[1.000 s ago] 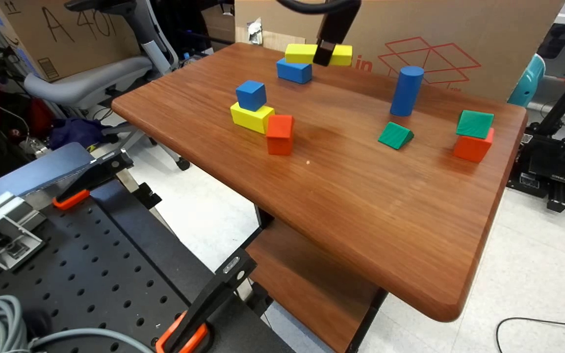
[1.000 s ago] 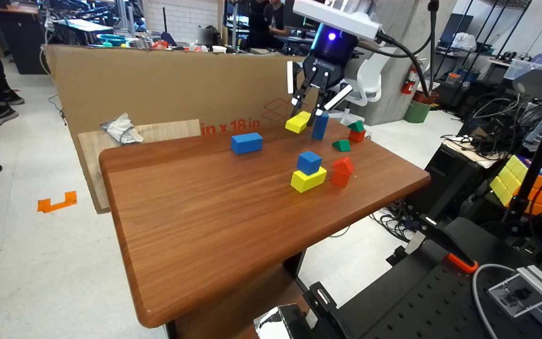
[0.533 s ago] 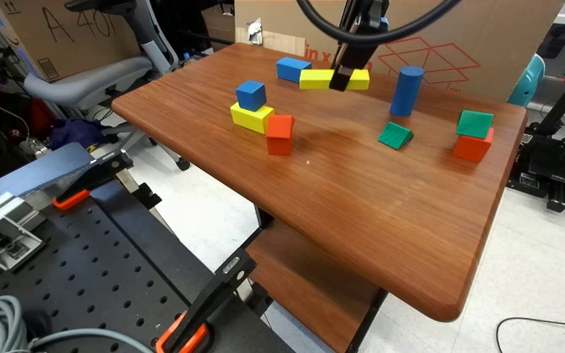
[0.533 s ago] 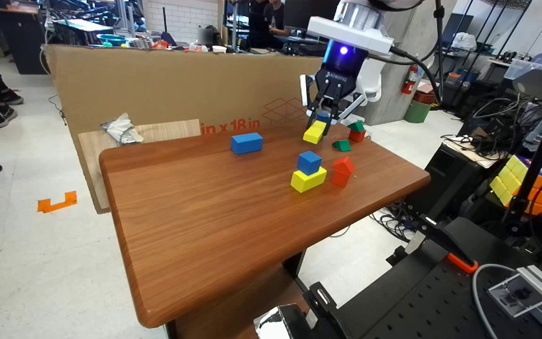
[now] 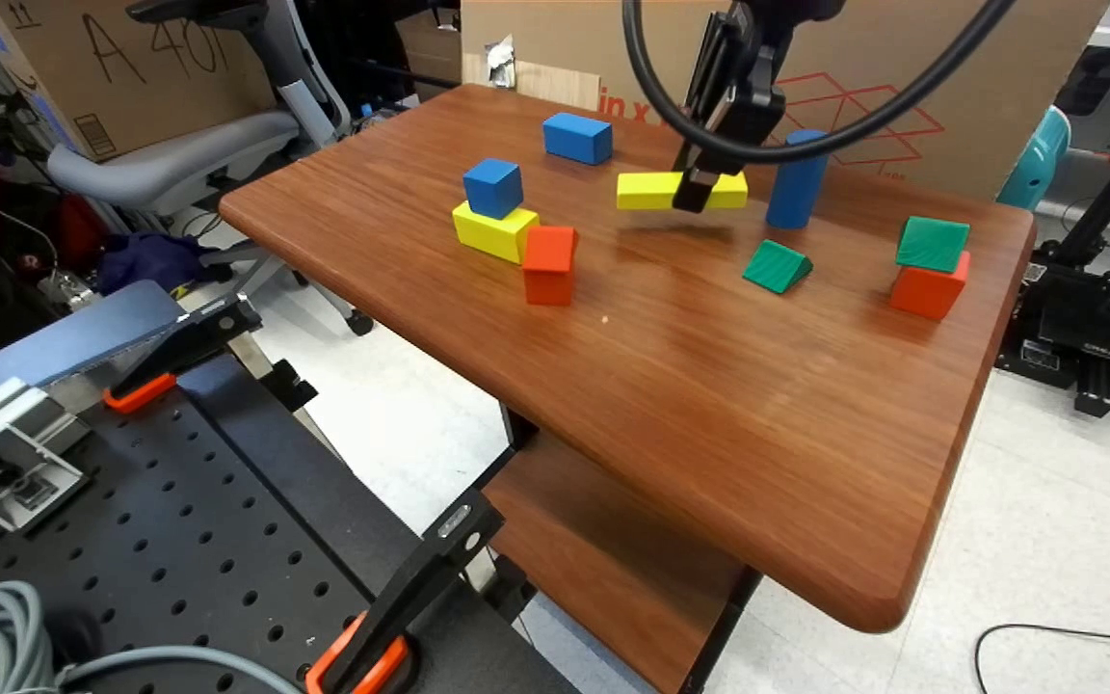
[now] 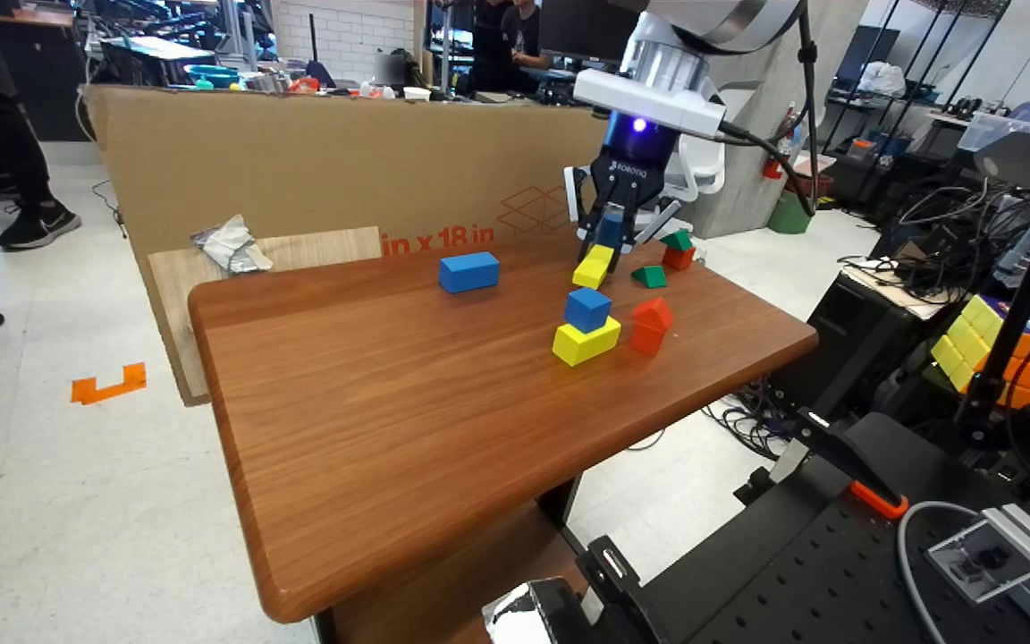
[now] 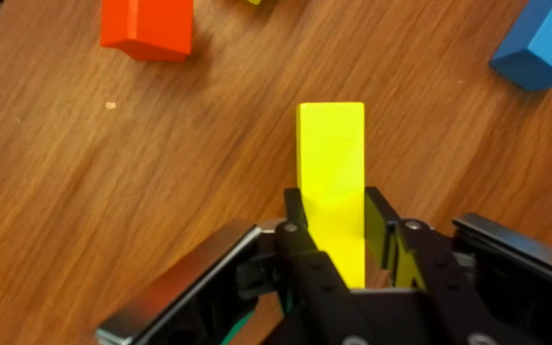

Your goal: Put the yellow block on the table

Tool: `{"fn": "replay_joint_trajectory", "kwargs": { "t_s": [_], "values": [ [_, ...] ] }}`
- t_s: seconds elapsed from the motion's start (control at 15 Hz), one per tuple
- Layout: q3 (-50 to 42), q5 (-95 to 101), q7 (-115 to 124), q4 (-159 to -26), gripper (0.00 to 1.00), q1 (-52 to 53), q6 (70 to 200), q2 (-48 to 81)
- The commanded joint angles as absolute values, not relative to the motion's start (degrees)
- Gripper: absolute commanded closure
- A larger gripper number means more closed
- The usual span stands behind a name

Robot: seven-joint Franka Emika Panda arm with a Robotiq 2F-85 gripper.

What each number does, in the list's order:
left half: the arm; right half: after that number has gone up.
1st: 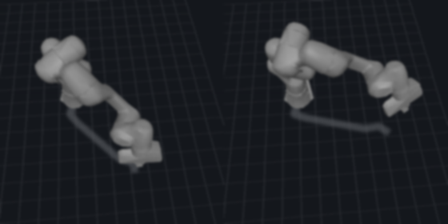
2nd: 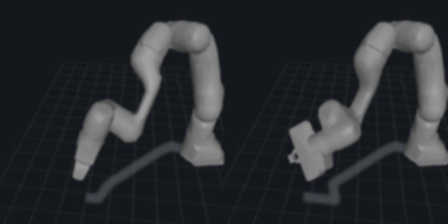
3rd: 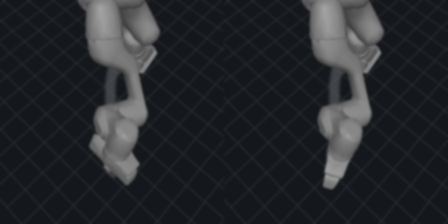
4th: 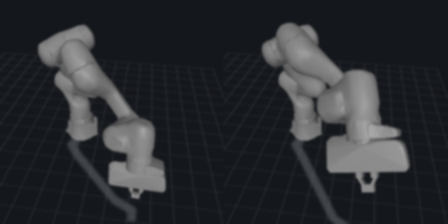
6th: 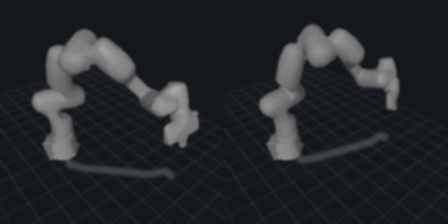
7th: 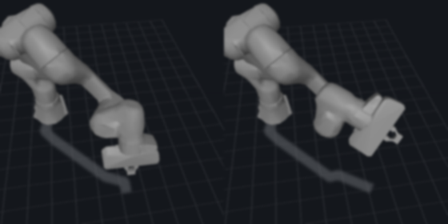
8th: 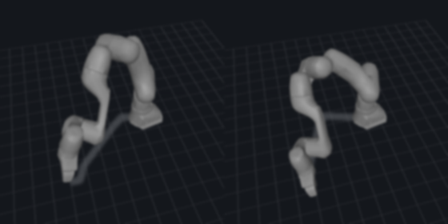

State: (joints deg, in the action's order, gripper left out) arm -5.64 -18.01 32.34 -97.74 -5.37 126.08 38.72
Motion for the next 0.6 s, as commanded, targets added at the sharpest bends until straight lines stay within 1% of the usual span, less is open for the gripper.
{"fn": "replay_joint_trajectory", "kwargs": {
  "t_s": [0.0,0.33,0.4,0.47,0.53],
  "values": [
    [-7.09,-16.67,33.1,-94.12,0.91,-4.31,127.08,42.0],
    [-7.41,-14.84,33.01,-94.11,0.91,-3.47,127.98,42.94],
    [-7.37,-14.44,32.79,-94.62,0.43,-3.23,128.1,42.47],
    [-7.22,-14.1,32.35,-95.56,0.39,-2.92,128.41,41.61],
    [-7.03,-13.68,31.94,-96.5,0.34,-2.59,128.59,40.72]
  ]
}}
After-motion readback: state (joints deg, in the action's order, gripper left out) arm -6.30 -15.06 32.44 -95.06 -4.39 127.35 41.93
